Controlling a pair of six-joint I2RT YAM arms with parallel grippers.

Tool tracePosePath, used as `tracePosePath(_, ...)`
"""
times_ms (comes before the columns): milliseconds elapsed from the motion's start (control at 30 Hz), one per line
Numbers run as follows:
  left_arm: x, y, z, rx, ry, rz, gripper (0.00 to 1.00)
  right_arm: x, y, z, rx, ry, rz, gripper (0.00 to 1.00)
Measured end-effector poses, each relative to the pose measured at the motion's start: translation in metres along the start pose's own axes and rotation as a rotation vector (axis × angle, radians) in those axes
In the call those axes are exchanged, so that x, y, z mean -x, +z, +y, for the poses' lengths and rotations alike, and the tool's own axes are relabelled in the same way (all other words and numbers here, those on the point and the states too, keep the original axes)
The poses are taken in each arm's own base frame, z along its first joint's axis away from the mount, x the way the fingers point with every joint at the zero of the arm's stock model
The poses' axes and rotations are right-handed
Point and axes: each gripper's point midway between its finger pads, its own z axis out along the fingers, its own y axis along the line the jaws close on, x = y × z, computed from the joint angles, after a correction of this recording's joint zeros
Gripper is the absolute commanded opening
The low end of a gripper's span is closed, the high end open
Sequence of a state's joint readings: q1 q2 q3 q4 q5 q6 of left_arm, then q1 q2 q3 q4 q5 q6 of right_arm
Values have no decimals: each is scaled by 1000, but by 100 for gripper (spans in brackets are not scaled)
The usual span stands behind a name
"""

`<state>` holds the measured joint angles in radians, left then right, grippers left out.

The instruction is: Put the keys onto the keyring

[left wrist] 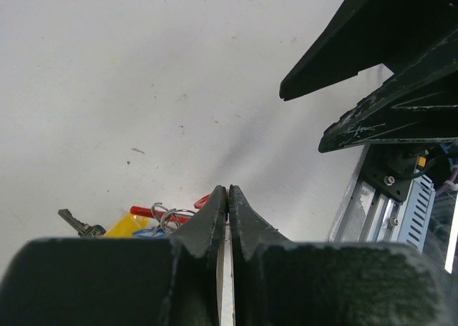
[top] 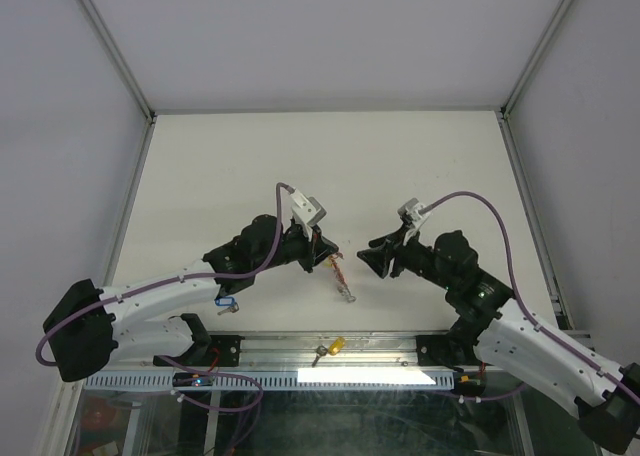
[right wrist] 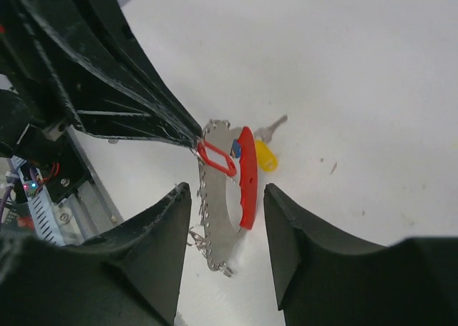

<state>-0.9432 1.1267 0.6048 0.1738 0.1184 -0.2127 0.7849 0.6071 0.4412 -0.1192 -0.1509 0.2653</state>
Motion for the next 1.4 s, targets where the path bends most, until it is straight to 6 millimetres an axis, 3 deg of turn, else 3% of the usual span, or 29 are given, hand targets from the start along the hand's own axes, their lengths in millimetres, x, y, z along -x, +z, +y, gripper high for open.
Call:
tracePosePath(100,2,-1,-3,-18,7,-4,0,15,0,8,65,-86,-114,48)
tracePosePath(300,10,-6,-7,-29,23,-26,0,25,-3,17,120,-268,-189,49)
tracePosePath(433,18,-8,-9,-34,27,-43,0,25,-4,20,134,-322,-195,49)
tracePosePath(500,22,-9,-10,-35,28,-50,0,24,-4,21,137,-336,-193,44)
tracePosePath(767,41,-12,-15,-44,34,-90,0,19,8,31,221,-640,-236,45)
tracePosePath(967,41,-12,-15,-40,33,-87,0,4,20,35,230,-714,-239,45)
tracePosePath(1233,44,-12,-16,-42,33,-91,0,18,31,33,158,-756,-292,41)
tracePosePath(1400,49,-12,-17,-44,35,-102,0,16,36,27,124,-775,-280,39)
